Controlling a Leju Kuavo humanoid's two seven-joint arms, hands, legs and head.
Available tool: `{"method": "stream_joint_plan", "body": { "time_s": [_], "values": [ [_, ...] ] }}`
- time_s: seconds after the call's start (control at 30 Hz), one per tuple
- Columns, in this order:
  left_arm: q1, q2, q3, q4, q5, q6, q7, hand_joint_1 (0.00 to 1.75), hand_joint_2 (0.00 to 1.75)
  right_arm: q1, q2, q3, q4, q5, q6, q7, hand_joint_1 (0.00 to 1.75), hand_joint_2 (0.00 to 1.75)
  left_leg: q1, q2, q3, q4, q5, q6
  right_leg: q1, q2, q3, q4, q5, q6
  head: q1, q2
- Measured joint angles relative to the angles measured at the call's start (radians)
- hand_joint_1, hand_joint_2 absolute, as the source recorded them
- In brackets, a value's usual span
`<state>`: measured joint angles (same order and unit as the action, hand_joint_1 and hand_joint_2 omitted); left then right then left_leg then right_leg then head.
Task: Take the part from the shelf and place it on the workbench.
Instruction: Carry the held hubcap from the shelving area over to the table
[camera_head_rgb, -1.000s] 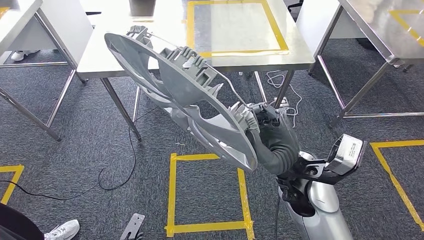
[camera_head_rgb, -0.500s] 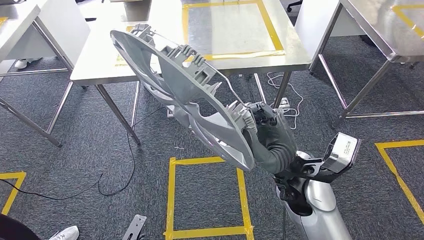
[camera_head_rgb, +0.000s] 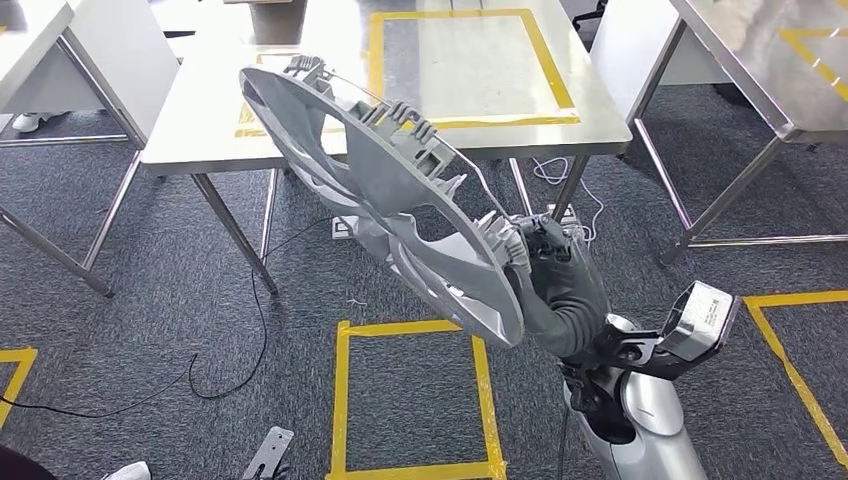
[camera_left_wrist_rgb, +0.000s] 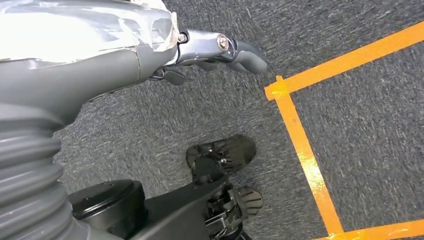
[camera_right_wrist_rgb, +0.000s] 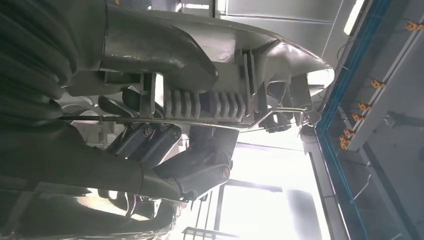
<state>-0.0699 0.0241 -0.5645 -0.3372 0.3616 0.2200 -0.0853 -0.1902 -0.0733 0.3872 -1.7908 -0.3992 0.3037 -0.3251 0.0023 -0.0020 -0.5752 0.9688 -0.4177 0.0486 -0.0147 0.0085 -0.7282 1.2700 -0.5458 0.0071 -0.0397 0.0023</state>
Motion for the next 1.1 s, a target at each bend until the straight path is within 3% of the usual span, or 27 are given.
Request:
{"method": "stream_joint_plan", "body": {
  "time_s": [0.03,0.07,0.13,0.17,0.23,0.37,0.4,0.47,0.5,0.53,0.57,0.6,0.67,0.7,0.87,0.93,1.0,1.03,1.07,1.1],
  "values": [
    [0.0,0.0,0.0,0.0,0.0,0.0,0.0,0.0,1.75,0.005,-0.002,-0.001,0.0,0.0,0.0,0.001,1.75,1.75,0.0,-0.001,0.002,0.001,-0.003,-0.001,-0.002,0.0,-0.016,0.015,0.006,0.008,0.0,0.0],
    [0.0,-0.001,-0.001,0.0,0.0,0.0,0.0,0.0,1.75,0.009,-0.004,-0.003,0.0,0.001,0.0,0.001,1.75,1.75,0.0,-0.003,0.005,0.004,-0.008,-0.003,-0.004,-0.001,-0.01,-0.015,0.029,0.018,0.0,0.0],
    [0.0,-0.002,-0.002,0.0,-0.002,0.0,0.0,0.0,1.75,0.012,-0.007,-0.005,-0.002,0.001,0.0,0.002,1.75,1.75,0.0,-0.006,0.011,0.013,-0.021,-0.011,-0.007,-0.005,0.049,-0.157,0.097,0.035,0.001,0.0],
    [0.0,-0.002,-0.003,0.0,-0.003,0.0,0.0,0.0,1.75,0.013,-0.008,-0.006,-0.003,0.002,0.0,0.001,1.75,1.75,-0.002,-0.007,0.012,0.019,-0.029,-0.016,-0.008,-0.007,0.079,-0.219,0.122,0.035,0.0,0.0],
    [0.0,-0.002,-0.003,0.0,-0.007,0.0,0.001,0.0,1.75,0.014,-0.008,-0.006,-0.006,0.006,0.0,-0.002,1.75,1.75,-0.006,-0.006,0.013,0.027,-0.041,-0.027,-0.005,-0.008,0.106,-0.269,0.138,0.021,-0.001,0.0],
    [-0.002,-0.002,-0.008,0.0,-0.016,0.0,0.003,0.0,1.75,0.016,-0.009,-0.008,-0.016,0.019,-0.004,-0.003,1.75,1.75,-0.001,-0.003,0.001,0.061,-0.071,-0.046,-0.01,-0.003,0.117,-0.271,0.13,-0.005,-0.003,0.0],
    [-0.003,-0.001,-0.011,0.0,-0.018,0.0,0.003,0.0,1.75,0.015,-0.009,-0.009,-0.019,0.02,-0.006,-0.003,1.75,1.75,0.002,-0.003,-0.021,0.106,-0.093,-0.052,-0.014,-0.003,0.122,-0.272,0.127,-0.01,-0.004,0.0],
    [-0.004,-0.002,-0.015,0.0,-0.019,0.0,0.005,0.0,1.75,0.015,-0.008,-0.009,-0.023,0.02,-0.008,-0.003,1.75,1.75,0.007,-0.002,-0.093,0.242,-0.146,-0.062,-0.012,-0.002,0.129,-0.272,0.121,-0.017,-0.006,0.0],
    [-0.004,-0.002,-0.017,0.0,-0.02,0.0,0.006,0.0,1.75,0.016,-0.008,-0.009,-0.023,0.021,-0.009,-0.002,1.75,1.75,0.01,-0.001,-0.129,0.302,-0.16,-0.064,-0.011,-0.001,0.132,-0.272,0.118,-0.02,-0.005,0.0],
    [-0.004,-0.002,-0.018,0.0,-0.02,0.0,0.007,0.0,1.75,0.017,-0.009,-0.009,-0.024,0.021,-0.01,-0.001,1.75,1.75,0.011,0.0,-0.153,0.329,-0.155,-0.065,-0.01,0.0,0.136,-0.272,0.115,-0.021,-0.005,0.0],
    [-0.004,-0.002,-0.018,0.0,-0.02,0.0,0.008,0.0,1.75,0.019,-0.009,-0.009,-0.024,0.022,-0.011,0.0,1.75,1.75,0.011,0.0,-0.156,0.316,-0.13,-0.064,-0.009,0.002,0.141,-0.272,0.112,-0.021,-0.005,0.0],
    [-0.004,-0.002,-0.018,0.0,-0.021,0.001,0.009,0.0,1.75,0.02,-0.009,-0.009,-0.024,0.022,-0.011,0.001,1.75,1.75,0.011,0.0,-0.138,0.263,-0.089,-0.06,-0.008,0.004,0.148,-0.272,0.107,-0.02,-0.005,0.0],
    [-0.004,-0.001,-0.018,0.0,-0.021,0.002,0.009,0.0,1.75,0.02,-0.009,-0.009,-0.027,0.022,-0.011,0.001,1.75,1.75,0.006,0.0,-0.079,0.122,-0.012,-0.045,-0.005,0.007,0.16,-0.273,0.099,-0.016,-0.005,0.0],
    [-0.005,0.0,-0.018,0.0,-0.021,0.003,0.009,0.0,1.75,0.02,-0.008,-0.009,-0.028,0.022,-0.011,0.001,1.75,1.75,0.003,0.001,-0.058,0.074,0.005,-0.038,-0.003,0.008,0.162,-0.273,0.095,-0.013,-0.005,0.0],
    [-0.007,0.0,-0.018,0.0,-0.02,0.004,0.009,0.0,1.75,0.02,-0.009,-0.008,-0.031,0.022,-0.011,0.002,1.75,1.75,0.001,0.001,-0.025,0.021,0.006,-0.014,0.003,0.003,0.149,-0.256,0.078,0.007,-0.003,0.0],
    [-0.009,-0.001,-0.017,0.0,-0.02,0.005,0.009,0.0,1.75,0.02,-0.009,-0.008,-0.033,0.022,-0.011,0.001,1.75,1.75,0.005,0.001,-0.015,0.008,0.008,-0.005,0.003,-0.002,0.098,-0.158,0.039,0.001,-0.001,0.0],
    [-0.01,-0.003,-0.017,0.0,-0.018,0.006,0.009,0.0,1.75,0.019,-0.01,-0.008,-0.033,0.022,-0.011,0.0,1.75,1.75,0.004,0.0,-0.012,0.008,0.004,-0.001,0.002,-0.002,0.018,-0.02,-0.003,-0.002,-0.001,0.0],
    [-0.01,-0.004,-0.017,0.0,-0.016,0.007,0.009,0.0,1.75,0.02,-0.01,-0.007,-0.032,0.022,-0.009,0.001,1.75,1.75,0.003,-0.001,-0.009,0.008,0.001,-0.001,0.002,-0.002,-0.009,0.018,-0.008,0.002,-0.001,0.0],
    [-0.009,-0.005,-0.017,0.0,-0.013,0.009,0.009,0.0,1.75,0.02,-0.01,-0.006,-0.031,0.021,-0.007,0.002,1.75,1.75,0.002,-0.003,-0.006,0.009,-0.003,-0.002,0.001,-0.002,-0.017,0.016,0.005,0.01,-0.001,0.0],
    [-0.009,-0.006,-0.017,0.0,-0.008,0.01,0.008,0.0,1.75,0.019,-0.01,-0.005,-0.029,0.02,-0.004,0.002,1.75,1.75,0.002,-0.006,-0.001,0.01,-0.007,-0.004,0.0,-0.003,-0.002,-0.028,0.033,0.02,-0.001,0.0]
  ]
}}
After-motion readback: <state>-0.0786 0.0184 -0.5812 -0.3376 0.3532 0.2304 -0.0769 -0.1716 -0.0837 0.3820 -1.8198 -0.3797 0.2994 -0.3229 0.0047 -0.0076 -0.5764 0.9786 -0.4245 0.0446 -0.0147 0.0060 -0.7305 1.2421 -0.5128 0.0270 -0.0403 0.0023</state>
